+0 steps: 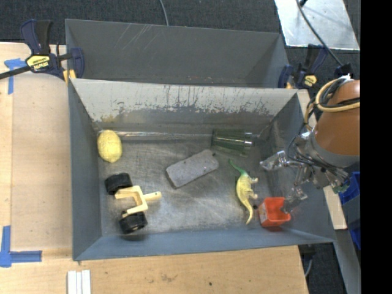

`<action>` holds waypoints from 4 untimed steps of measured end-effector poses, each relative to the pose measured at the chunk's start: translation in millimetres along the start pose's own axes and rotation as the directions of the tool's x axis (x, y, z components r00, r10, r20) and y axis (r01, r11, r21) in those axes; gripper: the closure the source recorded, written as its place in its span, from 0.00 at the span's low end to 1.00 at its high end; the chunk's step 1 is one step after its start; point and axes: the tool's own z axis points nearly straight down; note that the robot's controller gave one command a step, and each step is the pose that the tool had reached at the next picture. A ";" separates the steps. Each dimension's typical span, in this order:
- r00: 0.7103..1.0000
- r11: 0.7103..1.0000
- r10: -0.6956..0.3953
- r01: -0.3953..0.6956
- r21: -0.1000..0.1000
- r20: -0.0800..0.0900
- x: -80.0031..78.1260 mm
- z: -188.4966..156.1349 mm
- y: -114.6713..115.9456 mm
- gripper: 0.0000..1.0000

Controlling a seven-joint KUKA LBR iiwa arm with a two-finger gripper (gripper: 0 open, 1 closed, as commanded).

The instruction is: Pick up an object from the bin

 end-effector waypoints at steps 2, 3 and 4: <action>0.830 0.830 -0.558 0.558 0.014 0.020 -8.8 50.8 20.0 1.00; 0.829 0.830 -0.558 0.558 0.014 0.020 -8.8 50.8 20.2 1.00; 0.635 0.635 -0.772 0.772 0.001 0.002 -21.6 -102.5 43.0 1.00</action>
Offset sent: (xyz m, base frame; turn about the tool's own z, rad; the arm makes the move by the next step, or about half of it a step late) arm -0.0068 0.0160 -0.0630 -0.5927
